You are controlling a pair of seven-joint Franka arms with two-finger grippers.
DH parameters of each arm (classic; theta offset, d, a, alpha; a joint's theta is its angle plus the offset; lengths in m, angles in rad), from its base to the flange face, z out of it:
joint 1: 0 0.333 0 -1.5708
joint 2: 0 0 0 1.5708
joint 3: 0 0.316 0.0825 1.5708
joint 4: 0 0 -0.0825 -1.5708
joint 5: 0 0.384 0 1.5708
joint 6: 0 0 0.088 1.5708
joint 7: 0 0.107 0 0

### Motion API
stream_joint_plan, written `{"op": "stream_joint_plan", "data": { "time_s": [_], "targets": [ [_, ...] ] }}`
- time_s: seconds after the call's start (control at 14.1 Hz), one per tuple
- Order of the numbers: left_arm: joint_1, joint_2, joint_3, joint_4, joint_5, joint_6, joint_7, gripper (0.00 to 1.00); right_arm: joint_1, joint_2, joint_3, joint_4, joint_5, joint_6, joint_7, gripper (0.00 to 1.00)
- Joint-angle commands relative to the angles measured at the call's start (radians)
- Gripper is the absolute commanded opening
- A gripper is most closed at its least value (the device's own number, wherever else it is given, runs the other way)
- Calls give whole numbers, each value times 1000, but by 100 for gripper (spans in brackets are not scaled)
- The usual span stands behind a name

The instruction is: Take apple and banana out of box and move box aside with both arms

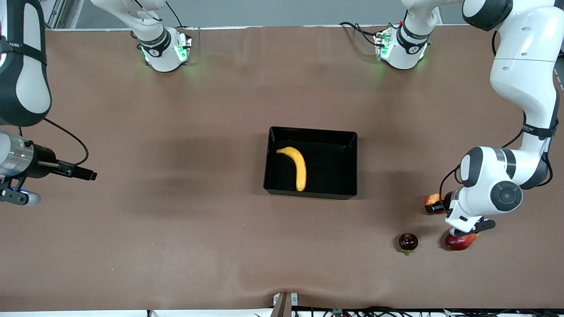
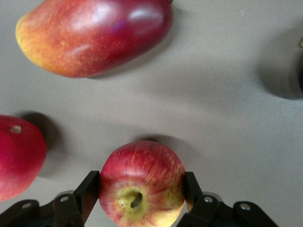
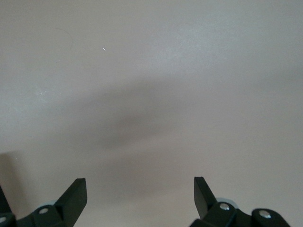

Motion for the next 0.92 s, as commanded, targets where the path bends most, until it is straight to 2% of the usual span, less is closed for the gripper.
{"op": "stream_joint_plan", "data": {
  "time_s": [0.0,0.07,0.28,0.5,0.64,0.85],
  "targets": [
    [-10,47,2,29,43,29,-2,57,-5,8,7,7,13,-14,10,100],
    [-14,36,0,29,47,29,-1,100,-5,9,7,7,13,-18,10,100],
    [-37,-14,-12,27,35,-14,-7,100,0,28,9,9,30,-13,11,100],
    [-99,-89,-37,27,30,-141,-54,100,-6,36,9,9,36,-7,11,100],
    [-131,-120,-84,27,30,-219,-147,100,-2,39,9,9,35,-13,11,100],
    [-146,-137,-217,29,33,-252,-293,100,-5,40,9,9,36,-10,13,100]
  ]
}}
